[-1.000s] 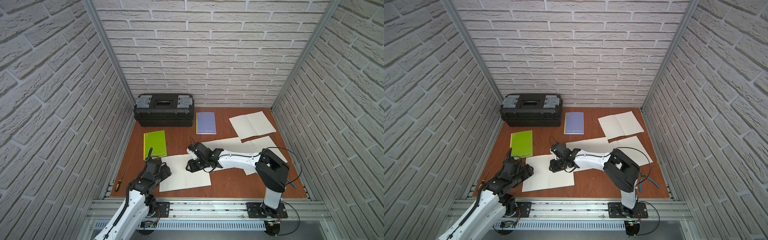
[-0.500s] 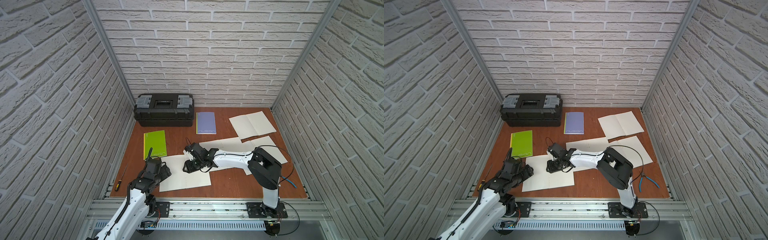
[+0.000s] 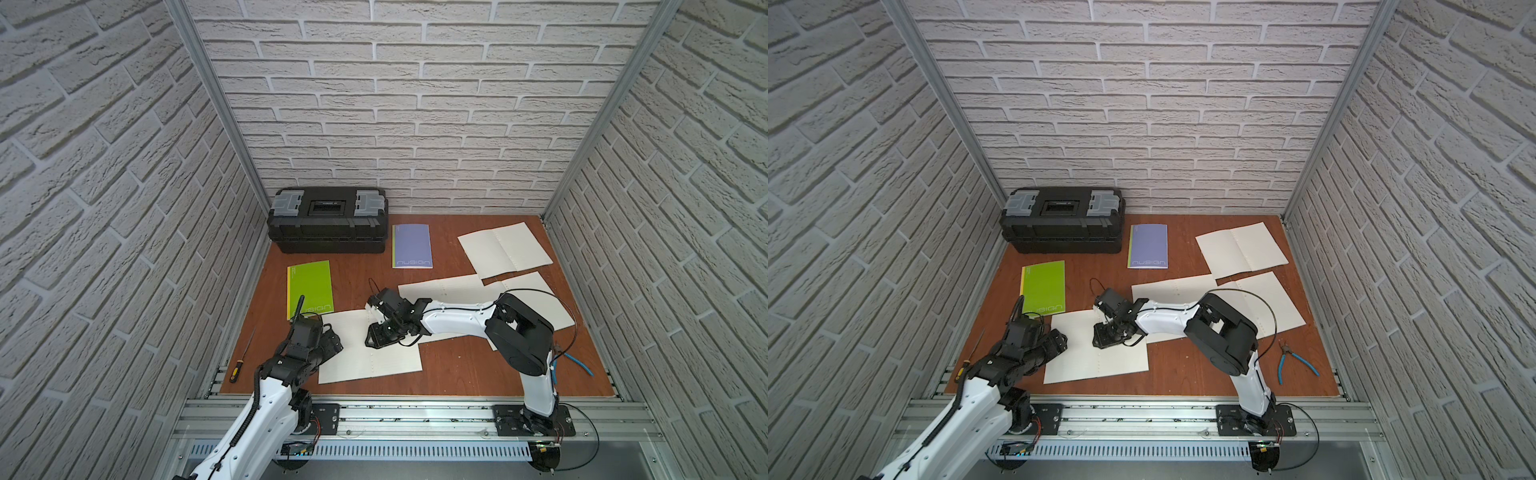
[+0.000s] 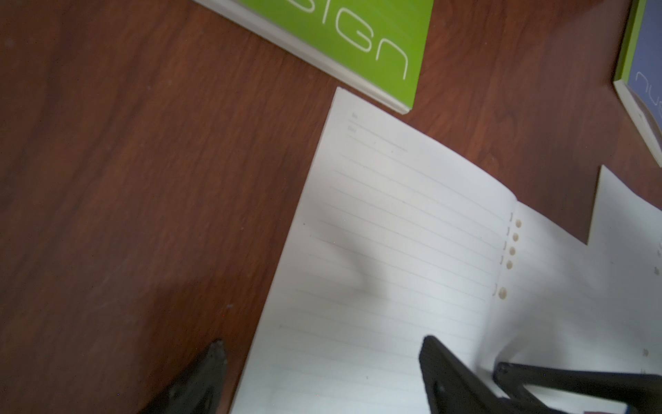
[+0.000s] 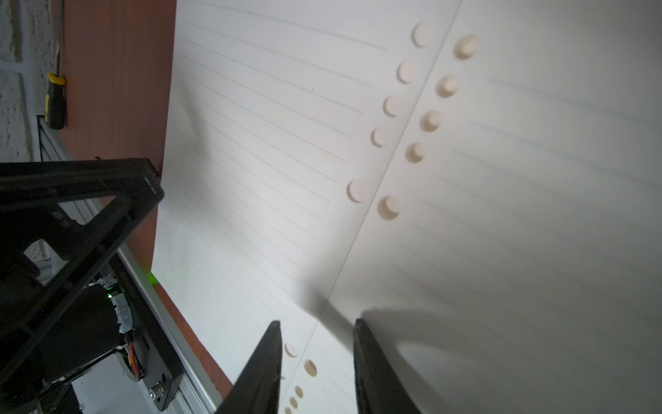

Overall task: Close the notebook
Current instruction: Close the notebook at the center of the board.

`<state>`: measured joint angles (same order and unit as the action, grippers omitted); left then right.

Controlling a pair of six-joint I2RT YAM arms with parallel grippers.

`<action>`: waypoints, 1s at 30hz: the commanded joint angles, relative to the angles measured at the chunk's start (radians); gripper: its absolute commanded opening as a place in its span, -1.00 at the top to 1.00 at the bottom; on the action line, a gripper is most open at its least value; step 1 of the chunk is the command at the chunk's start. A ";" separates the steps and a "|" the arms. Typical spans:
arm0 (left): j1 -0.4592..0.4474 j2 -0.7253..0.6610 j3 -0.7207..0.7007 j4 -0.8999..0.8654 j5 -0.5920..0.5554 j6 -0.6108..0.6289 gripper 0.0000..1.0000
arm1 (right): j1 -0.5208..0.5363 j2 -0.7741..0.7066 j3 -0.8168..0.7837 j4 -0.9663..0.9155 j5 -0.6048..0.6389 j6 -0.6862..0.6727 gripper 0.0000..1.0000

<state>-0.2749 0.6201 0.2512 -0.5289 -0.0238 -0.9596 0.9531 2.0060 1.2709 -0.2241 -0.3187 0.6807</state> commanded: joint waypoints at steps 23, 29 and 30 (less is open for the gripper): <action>0.009 0.050 -0.020 0.092 0.096 0.063 -0.69 | -0.007 -0.018 -0.106 0.032 0.013 0.052 0.31; 0.009 -0.016 -0.020 0.080 0.141 0.081 -0.69 | -0.007 -0.018 -0.110 0.040 0.007 0.055 0.32; 0.009 -0.029 -0.023 0.078 0.148 0.083 -0.69 | -0.007 -0.018 -0.110 0.041 0.005 0.058 0.31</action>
<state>-0.2691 0.6216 0.2436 -0.4576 0.0811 -0.8978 0.9463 1.9842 1.1988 -0.1223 -0.3298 0.7265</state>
